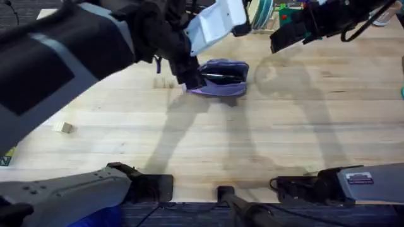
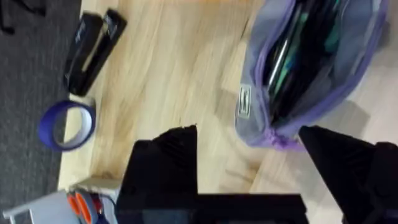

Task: Unzip the bag, pick up the pens from the table one at a time and place them inside, then zip the bag closed.

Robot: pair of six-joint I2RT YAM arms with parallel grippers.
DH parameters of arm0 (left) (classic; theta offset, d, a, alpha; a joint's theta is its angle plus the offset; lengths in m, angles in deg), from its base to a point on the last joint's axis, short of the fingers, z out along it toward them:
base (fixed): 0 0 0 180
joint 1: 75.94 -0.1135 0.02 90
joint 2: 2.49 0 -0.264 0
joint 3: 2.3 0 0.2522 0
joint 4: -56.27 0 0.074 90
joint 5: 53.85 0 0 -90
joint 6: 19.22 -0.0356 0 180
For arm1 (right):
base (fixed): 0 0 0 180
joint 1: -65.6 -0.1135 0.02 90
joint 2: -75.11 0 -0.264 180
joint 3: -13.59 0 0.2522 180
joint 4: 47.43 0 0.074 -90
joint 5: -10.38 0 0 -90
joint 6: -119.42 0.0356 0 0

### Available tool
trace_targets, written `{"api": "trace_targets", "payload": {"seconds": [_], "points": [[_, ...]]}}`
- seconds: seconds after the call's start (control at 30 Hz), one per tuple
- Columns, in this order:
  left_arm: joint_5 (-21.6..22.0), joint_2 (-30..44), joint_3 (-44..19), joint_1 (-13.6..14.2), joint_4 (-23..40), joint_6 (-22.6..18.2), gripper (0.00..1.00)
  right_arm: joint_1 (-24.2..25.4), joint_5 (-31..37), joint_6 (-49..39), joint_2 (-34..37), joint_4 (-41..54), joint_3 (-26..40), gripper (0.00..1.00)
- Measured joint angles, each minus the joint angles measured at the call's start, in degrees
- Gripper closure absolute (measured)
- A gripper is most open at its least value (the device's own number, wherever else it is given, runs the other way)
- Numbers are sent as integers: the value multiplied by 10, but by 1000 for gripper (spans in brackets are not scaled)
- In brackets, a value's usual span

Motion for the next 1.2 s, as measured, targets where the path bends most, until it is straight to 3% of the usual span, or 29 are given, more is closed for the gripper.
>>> {"api": "trace_targets", "payload": {"seconds": [0.23,0.4,0.63,1.0,1.2], "points": [[1,-16,0,-42,45,-19,8,-39,0,2,0,5,0,5],[-22,-26,0,-75,58,-35,7,-67,0,2,0,5,0,5],[-105,-55,0,-133,101,-93,8,-102,0,15,0,13,26,5],[-282,-58,0,-275,166,-194,8,-185,0,116,0,12,108,6],[-348,-58,0,-338,170,-229,7,-238,-3,176,0,12,113,6]]}}
